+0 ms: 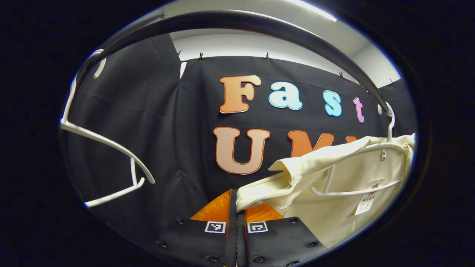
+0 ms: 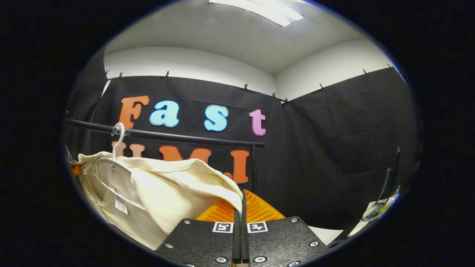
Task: Grasp the clothes on the hanger with both hands and then place them into the laundry hamper below.
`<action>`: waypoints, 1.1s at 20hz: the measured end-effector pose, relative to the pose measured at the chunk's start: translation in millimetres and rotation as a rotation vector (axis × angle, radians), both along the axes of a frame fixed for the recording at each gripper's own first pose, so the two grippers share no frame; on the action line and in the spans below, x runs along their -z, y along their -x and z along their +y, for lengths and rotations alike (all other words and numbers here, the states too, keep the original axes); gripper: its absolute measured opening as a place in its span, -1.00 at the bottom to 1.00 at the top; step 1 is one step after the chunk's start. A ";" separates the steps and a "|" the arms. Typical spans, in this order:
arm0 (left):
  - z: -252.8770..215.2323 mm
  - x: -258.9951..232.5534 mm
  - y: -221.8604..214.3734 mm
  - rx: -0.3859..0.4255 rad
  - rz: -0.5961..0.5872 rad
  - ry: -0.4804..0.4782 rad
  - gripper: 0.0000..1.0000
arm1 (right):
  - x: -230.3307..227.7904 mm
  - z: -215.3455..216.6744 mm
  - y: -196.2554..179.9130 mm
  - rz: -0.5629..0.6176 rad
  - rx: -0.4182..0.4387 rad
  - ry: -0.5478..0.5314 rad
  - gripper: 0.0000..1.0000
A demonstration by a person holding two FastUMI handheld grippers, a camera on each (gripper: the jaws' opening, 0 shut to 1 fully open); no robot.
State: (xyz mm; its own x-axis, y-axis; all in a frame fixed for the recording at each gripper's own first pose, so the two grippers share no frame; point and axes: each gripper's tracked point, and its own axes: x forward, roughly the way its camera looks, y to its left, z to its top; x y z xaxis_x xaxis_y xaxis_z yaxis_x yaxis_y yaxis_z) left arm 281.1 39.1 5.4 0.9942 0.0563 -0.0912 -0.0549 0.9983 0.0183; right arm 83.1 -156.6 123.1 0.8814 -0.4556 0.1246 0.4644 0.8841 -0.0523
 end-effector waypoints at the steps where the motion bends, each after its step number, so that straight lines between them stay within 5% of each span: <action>1: 3.0 -5.3 -3.1 -0.011 -0.015 -0.035 -0.87 | 1.8 -3.1 -6.1 0.004 -0.001 -0.007 -1.00; 10: -9.3 14.9 -27.0 -0.021 -0.009 -0.123 -0.87 | 79.8 -24.4 -65.7 0.086 -0.063 -0.085 -1.00; 22: -12.5 19.0 -43.0 0.006 0.003 -0.120 -0.86 | 201.4 8.0 -116.6 0.092 -0.278 -0.339 -1.00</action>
